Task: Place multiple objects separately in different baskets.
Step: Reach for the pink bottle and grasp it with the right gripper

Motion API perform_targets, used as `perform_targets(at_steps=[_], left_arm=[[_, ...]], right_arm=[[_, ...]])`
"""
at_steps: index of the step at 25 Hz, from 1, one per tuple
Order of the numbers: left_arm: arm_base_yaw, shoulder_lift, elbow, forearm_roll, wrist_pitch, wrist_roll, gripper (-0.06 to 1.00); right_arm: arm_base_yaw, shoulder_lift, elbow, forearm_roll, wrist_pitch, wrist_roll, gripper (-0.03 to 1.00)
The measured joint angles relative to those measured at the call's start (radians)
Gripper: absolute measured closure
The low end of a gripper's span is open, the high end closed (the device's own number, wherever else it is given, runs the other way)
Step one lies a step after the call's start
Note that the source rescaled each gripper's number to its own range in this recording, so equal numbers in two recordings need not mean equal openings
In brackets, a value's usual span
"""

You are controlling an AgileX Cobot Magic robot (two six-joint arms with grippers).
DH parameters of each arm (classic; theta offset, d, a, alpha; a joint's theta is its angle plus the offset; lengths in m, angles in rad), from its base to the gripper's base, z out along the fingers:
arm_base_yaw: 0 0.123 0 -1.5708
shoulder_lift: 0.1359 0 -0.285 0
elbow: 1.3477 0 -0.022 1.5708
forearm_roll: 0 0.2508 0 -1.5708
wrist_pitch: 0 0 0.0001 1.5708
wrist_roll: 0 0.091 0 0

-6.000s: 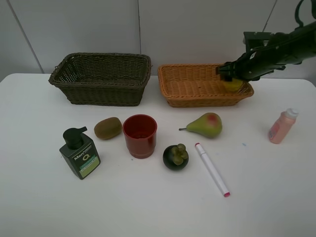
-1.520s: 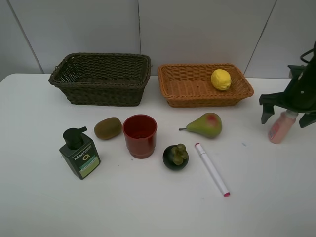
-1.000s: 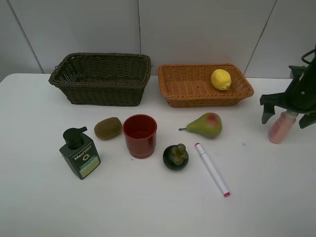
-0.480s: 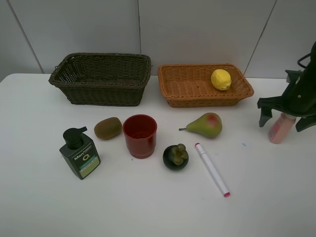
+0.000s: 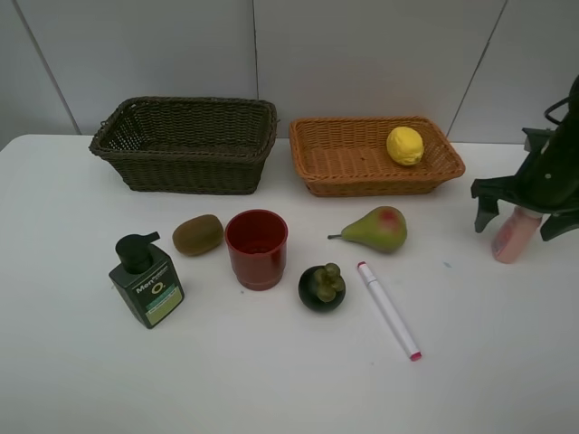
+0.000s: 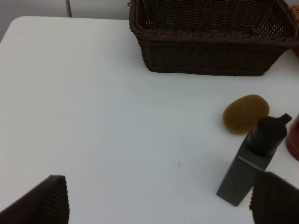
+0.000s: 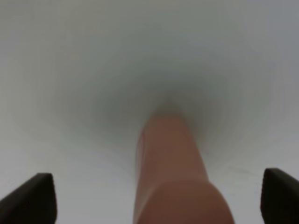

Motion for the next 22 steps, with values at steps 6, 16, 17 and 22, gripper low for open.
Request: perform_targets(at_steps=[6, 16, 17, 22], left_arm=[[0.000, 0.000, 0.000, 0.000, 0.000, 0.000, -0.06], [0.000, 0.000, 0.000, 0.000, 0.000, 0.000, -0.06], [0.000, 0.000, 0.000, 0.000, 0.000, 0.000, -0.06], [0.000, 0.000, 0.000, 0.000, 0.000, 0.000, -0.06]], right_arm=[[0.000, 0.000, 0.000, 0.004, 0.001, 0.000, 0.74], [0.000, 0.000, 0.000, 0.005, 0.001, 0.000, 0.74], [0.000, 0.000, 0.000, 0.005, 0.001, 0.000, 0.74], [0.000, 0.000, 0.000, 0.005, 0.001, 0.000, 0.74]])
